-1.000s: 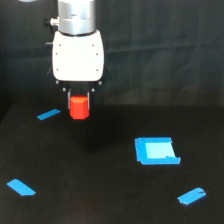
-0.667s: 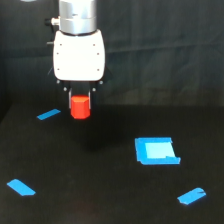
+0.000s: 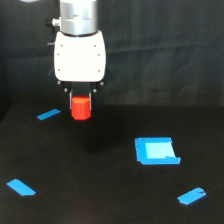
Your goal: Pick up the red object from the table
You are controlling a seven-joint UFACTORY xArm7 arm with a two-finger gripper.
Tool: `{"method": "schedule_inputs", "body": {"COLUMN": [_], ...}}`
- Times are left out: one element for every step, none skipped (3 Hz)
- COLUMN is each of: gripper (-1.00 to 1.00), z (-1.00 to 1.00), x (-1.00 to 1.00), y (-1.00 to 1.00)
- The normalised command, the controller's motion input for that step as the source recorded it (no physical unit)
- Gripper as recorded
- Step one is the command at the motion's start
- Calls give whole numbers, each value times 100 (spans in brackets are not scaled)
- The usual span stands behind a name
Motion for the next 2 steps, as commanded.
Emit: {"method": "schedule_inputs", "body": {"gripper": [-100, -98], "z": [-9, -5], "x": [1, -7], "y": [10, -2]}}
